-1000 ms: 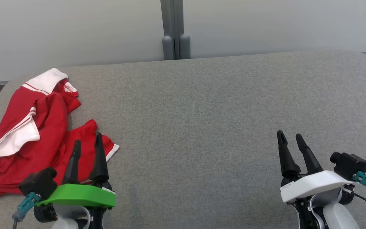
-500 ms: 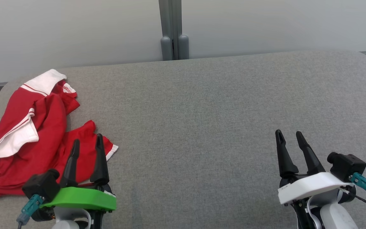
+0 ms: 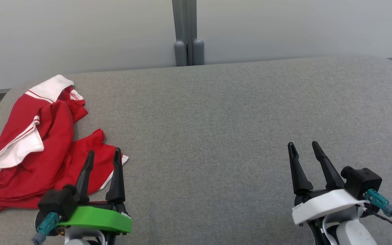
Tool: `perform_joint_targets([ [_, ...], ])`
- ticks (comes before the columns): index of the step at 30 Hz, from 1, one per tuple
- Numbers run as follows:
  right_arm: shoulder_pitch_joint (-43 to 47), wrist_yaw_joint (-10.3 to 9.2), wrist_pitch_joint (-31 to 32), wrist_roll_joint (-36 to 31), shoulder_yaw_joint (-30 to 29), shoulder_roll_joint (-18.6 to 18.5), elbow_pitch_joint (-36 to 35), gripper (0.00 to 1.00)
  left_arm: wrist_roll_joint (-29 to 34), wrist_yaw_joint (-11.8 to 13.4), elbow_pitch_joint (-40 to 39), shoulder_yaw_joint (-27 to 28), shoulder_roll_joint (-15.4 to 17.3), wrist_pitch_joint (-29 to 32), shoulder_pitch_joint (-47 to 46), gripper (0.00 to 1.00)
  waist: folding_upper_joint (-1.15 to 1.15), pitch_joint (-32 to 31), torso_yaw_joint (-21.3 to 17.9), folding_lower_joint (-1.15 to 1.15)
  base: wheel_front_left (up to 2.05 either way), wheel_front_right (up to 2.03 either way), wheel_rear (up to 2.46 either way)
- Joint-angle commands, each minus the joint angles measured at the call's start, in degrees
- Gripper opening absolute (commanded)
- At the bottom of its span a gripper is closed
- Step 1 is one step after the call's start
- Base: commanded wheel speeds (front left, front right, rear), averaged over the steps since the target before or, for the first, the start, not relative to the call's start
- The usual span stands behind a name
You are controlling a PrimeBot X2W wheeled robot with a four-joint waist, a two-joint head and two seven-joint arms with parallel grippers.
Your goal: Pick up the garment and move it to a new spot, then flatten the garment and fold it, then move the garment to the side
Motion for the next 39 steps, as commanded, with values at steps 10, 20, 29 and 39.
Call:
perform_joint_targets([
  [10, 0.8, 0.03, -1.7, -5.4, 1.1, -0.3, -0.9, 1.0, 4.6, -1.3, 1.2, -0.9, 0.4, -1.6, 0.7, 1.0, 0.0, -0.2, -0.2, 0.0, 0.0, 0.0, 0.0],
  [20, 1.4, 0.03, -2.7, -9.7, 1.1, -0.3, -1.5, 1.0, 7.3, -1.5, 1.2, -1.0, 0.4, -2.6, 0.9, 1.0, 0.0, -0.2, -0.3, 0.0, 0.0, 0.0, 0.0],
  [29, 2.2, 0.03, -3.6, -13.0, 1.5, -0.3, -2.0, 1.0, 10.7, -1.5, 1.0, -1.6, 0.5, -3.6, 1.6, 1.0, 0.0, -0.6, -0.1, 0.0, 0.0, 0.0, 0.0],
  [39, 2.7, 0.03, -3.5, -12.4, 1.4, -0.3, -1.6, 1.0, 10.3, -1.4, 1.3, -1.1, 0.5, -3.5, 1.9, 1.0, 0.0, -1.2, 0.2, 0.0, 0.0, 0.0, 0.0],
])
